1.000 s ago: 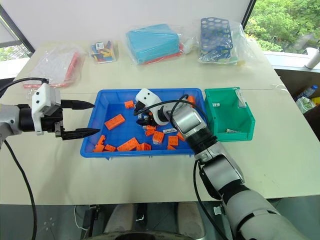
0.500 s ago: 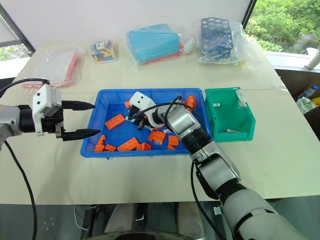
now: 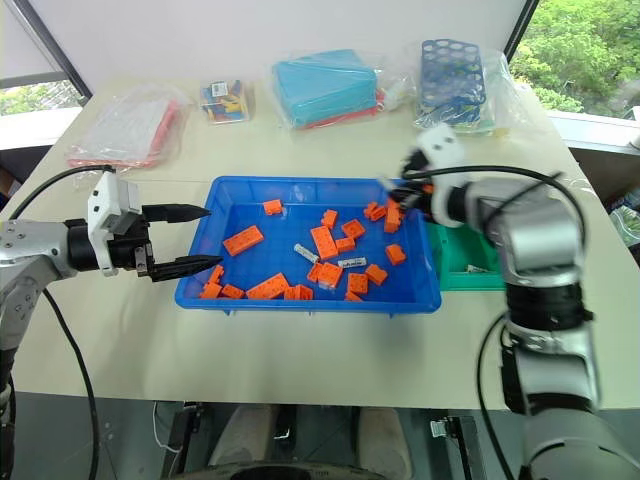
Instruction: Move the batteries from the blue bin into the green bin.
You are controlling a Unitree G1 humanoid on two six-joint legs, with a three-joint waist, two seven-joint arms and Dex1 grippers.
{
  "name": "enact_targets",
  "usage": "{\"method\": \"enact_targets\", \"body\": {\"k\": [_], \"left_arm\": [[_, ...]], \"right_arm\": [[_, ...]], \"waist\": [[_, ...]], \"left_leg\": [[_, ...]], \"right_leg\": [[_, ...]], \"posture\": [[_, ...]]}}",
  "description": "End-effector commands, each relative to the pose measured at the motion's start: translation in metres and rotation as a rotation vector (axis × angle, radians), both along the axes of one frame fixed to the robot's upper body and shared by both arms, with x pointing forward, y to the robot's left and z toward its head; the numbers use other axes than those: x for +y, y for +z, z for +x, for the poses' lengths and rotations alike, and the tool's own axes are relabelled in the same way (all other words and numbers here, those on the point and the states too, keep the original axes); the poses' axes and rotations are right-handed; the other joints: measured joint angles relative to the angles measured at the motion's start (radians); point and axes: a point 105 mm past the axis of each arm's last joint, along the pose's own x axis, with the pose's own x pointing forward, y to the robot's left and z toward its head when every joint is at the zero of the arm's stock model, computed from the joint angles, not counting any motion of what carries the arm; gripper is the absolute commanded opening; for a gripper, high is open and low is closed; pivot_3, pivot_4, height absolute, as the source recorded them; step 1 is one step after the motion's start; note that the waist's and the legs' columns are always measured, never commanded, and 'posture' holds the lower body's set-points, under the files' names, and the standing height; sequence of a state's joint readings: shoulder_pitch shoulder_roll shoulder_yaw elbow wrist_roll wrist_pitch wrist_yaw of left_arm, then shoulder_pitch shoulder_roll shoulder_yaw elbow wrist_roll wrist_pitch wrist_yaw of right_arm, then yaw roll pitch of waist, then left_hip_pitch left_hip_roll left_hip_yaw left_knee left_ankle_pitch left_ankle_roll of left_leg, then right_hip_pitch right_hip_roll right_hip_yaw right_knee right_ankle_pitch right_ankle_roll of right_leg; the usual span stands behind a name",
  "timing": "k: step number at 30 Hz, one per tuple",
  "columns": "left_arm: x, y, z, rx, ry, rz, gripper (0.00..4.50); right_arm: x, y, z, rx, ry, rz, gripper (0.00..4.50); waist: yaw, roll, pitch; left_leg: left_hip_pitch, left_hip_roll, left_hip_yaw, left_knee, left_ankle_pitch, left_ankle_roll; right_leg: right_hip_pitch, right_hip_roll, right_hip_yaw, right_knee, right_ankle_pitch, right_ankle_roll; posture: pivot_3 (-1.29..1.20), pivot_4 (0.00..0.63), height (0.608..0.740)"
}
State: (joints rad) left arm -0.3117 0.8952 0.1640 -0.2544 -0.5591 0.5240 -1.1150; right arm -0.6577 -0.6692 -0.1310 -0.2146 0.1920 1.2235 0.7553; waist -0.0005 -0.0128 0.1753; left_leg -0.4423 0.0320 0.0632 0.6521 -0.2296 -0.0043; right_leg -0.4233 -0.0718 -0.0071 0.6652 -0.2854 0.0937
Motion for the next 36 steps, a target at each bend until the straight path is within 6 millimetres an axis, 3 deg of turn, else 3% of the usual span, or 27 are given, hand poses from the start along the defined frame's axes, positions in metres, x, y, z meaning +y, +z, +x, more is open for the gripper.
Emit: {"method": "enact_targets", "body": {"k": [1, 5, 6, 9, 11, 14, 17, 25, 30, 36], "left_arm": [[-0.003, 0.007, 0.003, -0.027, -0.017, -0.006, 4.5], [-0.004, 0.009, 0.008, -0.036, -0.023, -0.006, 4.5], [-0.004, 0.01, 0.009, -0.037, -0.025, -0.006, 4.5], [-0.005, 0.011, 0.01, -0.041, -0.028, -0.007, 4.5], [-0.005, 0.011, 0.011, -0.044, -0.029, -0.007, 4.5], [-0.006, 0.012, 0.012, -0.048, -0.03, -0.008, 4.5], [-0.006, 0.012, 0.012, -0.053, -0.027, -0.009, 4.5], [-0.011, 0.009, 0.008, -0.059, -0.024, -0.006, 4.5], [-0.012, 0.012, 0.006, -0.069, -0.013, -0.01, 4.5], [-0.01, 0.015, 0.002, -0.071, 0.006, -0.014, 4.5]], "right_arm": [[-0.028, 0.017, -0.018, -0.064, -0.084, -0.015, 0.07], [-0.049, 0.007, -0.026, -0.041, -0.173, -0.035, 0.07], [-0.051, 0.005, -0.027, -0.037, -0.18, -0.031, 1.11], [-0.05, 0.007, -0.025, -0.052, -0.174, -0.037, 2.4], [-0.041, 0.02, -0.019, -0.104, -0.14, -0.024, 3.38], [-0.007, 0.042, -0.012, -0.182, -0.003, 0.02, 3.38], [0.039, 0.046, -0.014, -0.181, 0.186, 0.057, 3.38], [0.15, -0.012, -0.013, -0.026, 0.483, 0.008, 3.38], [0.187, -0.033, -0.013, 0.019, 0.56, -0.008, 3.38], [0.188, -0.057, -0.012, 0.058, 0.585, -0.066, 3.38]], "waist": [[-0.01, 0.0, 0.0], [-0.018, 0.0, 0.0], [-0.018, 0.0, 0.0], [-0.015, 0.0, 0.0], [-0.013, 0.0, 0.0], [-0.018, 0.0, 0.0], [-0.019, 0.0, 0.0], [-0.016, 0.0, 0.0], [-0.01, -0.001, -0.001], [-0.014, -0.002, -0.001]], "left_leg": [[0.0, 0.0, -0.001, 0.0, 0.0, 0.0], [0.001, 0.001, -0.001, 0.0, 0.0, 0.0], [0.001, 0.001, -0.001, 0.0, 0.0, 0.0], [0.001, 0.001, -0.001, 0.0, 0.0, 0.0], [0.0, 0.001, -0.001, 0.0, 0.0, 0.0], [0.0, 0.001, -0.001, 0.0, 0.0, 0.0], [0.001, 0.002, -0.001, 0.0, 0.0, 0.0], [-0.001, 0.003, -0.002, 0.002, 0.0, 0.0], [-0.001, 0.003, -0.002, 0.002, 0.0, 0.0], [-0.001, 0.003, -0.002, 0.002, 0.0, 0.0]], "right_leg": [[0.0, 0.001, 0.0, 0.0, 0.0, 0.0], [0.0, 0.002, 0.001, 0.0, 0.0, 0.0], [0.0, 0.002, 0.001, 0.0, 0.0, 0.0], [0.0, 0.003, 0.001, 0.0, 0.0, 0.0], [0.0, 0.003, 0.001, 0.0, 0.0, 0.0], [0.0, 0.003, 0.002, 0.0, 0.0, 0.0], [0.0, 0.005, 0.002, 0.0, 0.0, 0.0], [0.0, 0.005, 0.002, 0.0, 0.0, 0.0], [-0.001, 0.005, 0.002, 0.001, 0.0, -0.001], [0.0, 0.005, 0.002, 0.001, 0.0, -0.001]], "posture": [[0.0, 0.15, 0.737], [0.0, 0.15, 0.737], [0.0, 0.15, 0.737], [0.0, 0.15, 0.737], [0.0, 0.15, 0.737], [0.0, 0.15, 0.737], [0.0, 0.15, 0.737], [0.0, 0.15, 0.737], [0.0, 0.15, 0.737], [0.0, 0.15, 0.737]]}}
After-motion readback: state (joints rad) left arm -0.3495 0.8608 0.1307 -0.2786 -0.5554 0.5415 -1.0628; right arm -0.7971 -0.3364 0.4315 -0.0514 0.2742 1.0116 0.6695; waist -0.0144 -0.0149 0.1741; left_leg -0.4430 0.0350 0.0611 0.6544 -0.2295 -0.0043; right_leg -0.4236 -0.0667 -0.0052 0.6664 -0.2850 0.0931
